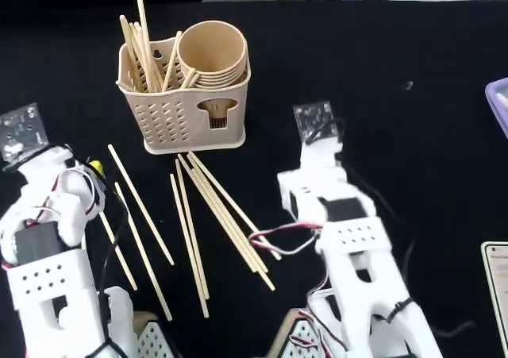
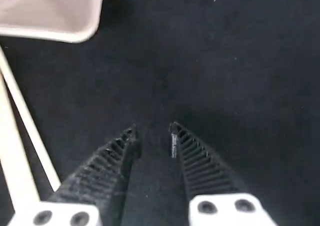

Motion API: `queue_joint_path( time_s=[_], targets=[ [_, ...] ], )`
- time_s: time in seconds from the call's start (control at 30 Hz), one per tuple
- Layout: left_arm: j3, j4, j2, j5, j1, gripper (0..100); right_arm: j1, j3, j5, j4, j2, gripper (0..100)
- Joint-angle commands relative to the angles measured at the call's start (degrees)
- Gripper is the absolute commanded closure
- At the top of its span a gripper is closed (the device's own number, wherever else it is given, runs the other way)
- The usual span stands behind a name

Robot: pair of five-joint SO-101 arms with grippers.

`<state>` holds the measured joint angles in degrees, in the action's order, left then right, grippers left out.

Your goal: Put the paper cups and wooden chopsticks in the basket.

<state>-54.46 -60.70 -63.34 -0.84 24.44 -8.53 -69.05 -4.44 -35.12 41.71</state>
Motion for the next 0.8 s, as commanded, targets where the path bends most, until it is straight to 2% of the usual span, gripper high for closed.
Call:
queue_joint_path(
  time_s=[0.0, 0.17, 0.27, 0.57, 0.77],
  targets=[
    [7.3, -2.5, 8.7, 5.3, 2.5, 81, 1.0, -2.2, -0.6, 4.1, 1.9, 90.2],
    [17.2, -7.7, 30.2, 6.2, 5.7, 80, 0.8, -2.3, -0.6, 4.2, 1.8, 90.2],
    [23.8, -9.1, 40.1, 9.4, 5.8, 81, 0.8, -2.3, -0.6, 4.2, 1.8, 90.2],
    [35.6, -8.5, 54.2, 12.5, 8.3, 80, 0.8, -2.8, -0.8, 4.3, 1.7, 90.2],
    [37.3, -2.7, 62.2, 12.6, 11.0, 80, 0.8, -4.3, -1.0, 7.6, 1.7, 90.2]
  ],
)
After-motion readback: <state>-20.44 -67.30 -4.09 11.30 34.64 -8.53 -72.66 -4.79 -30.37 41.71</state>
